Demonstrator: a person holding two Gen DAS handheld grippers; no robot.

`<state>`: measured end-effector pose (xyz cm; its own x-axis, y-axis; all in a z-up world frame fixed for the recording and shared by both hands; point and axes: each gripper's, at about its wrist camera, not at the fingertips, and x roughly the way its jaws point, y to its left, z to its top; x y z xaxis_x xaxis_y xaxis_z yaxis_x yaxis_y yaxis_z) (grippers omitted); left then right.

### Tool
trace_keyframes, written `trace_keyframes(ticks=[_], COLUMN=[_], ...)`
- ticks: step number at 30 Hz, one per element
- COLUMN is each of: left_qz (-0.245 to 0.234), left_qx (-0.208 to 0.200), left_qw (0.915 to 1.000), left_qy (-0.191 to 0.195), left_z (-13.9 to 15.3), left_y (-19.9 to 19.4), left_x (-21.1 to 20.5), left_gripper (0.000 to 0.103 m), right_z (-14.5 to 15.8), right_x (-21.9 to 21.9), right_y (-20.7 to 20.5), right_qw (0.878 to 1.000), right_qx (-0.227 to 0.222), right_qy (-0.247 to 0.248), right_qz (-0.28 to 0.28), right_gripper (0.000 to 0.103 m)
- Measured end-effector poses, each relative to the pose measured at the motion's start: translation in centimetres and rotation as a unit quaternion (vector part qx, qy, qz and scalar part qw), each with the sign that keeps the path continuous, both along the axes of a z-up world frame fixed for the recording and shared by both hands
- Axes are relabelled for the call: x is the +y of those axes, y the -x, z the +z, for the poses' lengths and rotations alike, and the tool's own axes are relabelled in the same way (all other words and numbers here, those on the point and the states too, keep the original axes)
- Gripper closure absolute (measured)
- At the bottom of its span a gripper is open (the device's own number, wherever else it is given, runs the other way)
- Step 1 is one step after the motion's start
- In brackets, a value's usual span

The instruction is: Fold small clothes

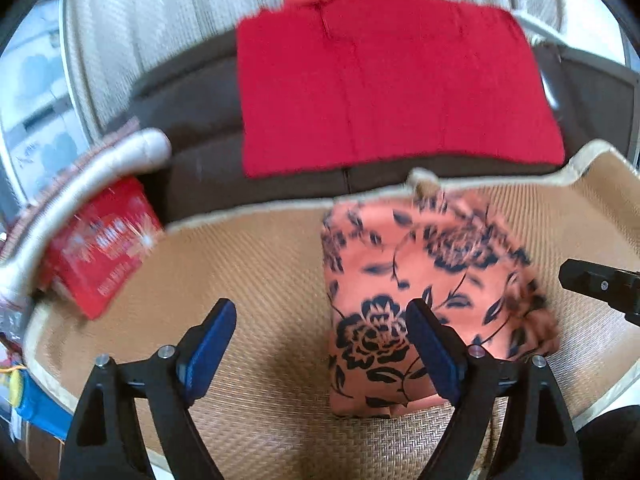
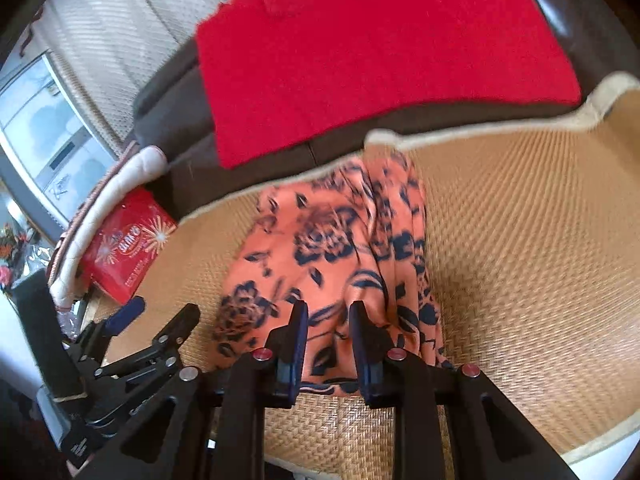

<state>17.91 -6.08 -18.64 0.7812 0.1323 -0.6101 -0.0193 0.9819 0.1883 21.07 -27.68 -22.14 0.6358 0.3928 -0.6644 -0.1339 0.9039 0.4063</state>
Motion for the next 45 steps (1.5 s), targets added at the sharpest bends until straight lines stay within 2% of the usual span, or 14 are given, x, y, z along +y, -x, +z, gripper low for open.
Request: trace_keyframes(ticks=[2,4,6,7,8,12,16,26,32,45], left_qz=[0.002,0.009,0.017,0.021,0.024,0.031,0.03,0.029,0.034,0.029], left_qx=[-0.017,-0.04,-0.062,-0.072,-0.082,-0.115,-0.143,-0.182,-0.2,-0.22], left_qw=[0.9998,0.9991,0.9979,0.9971,0.9963,0.9928,0.9893,0.9829,0.9792,0.975], left_qy=[0.004,0.006,0.006,0.006,0.007,0.006,0.001,-0.001,-0.001,0.008], left_z=[2.3,4.7,6.8,7.6,8.4,11.4,13.7,17.2,18.7,20.5], left_y=[1.3,2.9,4.5,5.2,6.0,9.3,12.3,17.8,20.5,23.7], left_x=[0.2,0.7,1.1,1.2,1.4,1.8,1.7,2.4,3.0,4.2], left_gripper=[0.016,0.015,0.013,0.012,0.011,0.01,0.006,0.002,0.001,0.001], right_z=[2.2,4.5,6.5,7.3,8.4,11.4,13.4,18.3,19.5,20.7], right_x=[0.4,0.4,0.3,0.3,0.2,0.8,0.5,1.6,2.4,3.1], right_y=[1.2,2.6,4.1,4.8,6.0,9.0,11.8,17.5,19.4,22.3], right_qw=[1.0,0.999,0.998,0.997,0.996,0.992,0.99,0.983,0.98,0.977], right_qx=[-0.02,-0.041,-0.06,-0.071,-0.091,-0.12,-0.134,-0.176,-0.19,-0.2], right_qy=[0.006,0.007,0.007,0.008,0.009,0.037,0.029,0.046,0.059,0.078], right_qz=[-0.002,-0.006,-0.011,-0.015,-0.022,-0.028,-0.027,-0.014,-0.01,-0.011], right_gripper=[0.078,0.072,0.055,0.031,0.027,0.027,0.027,0.027,0.027,0.027])
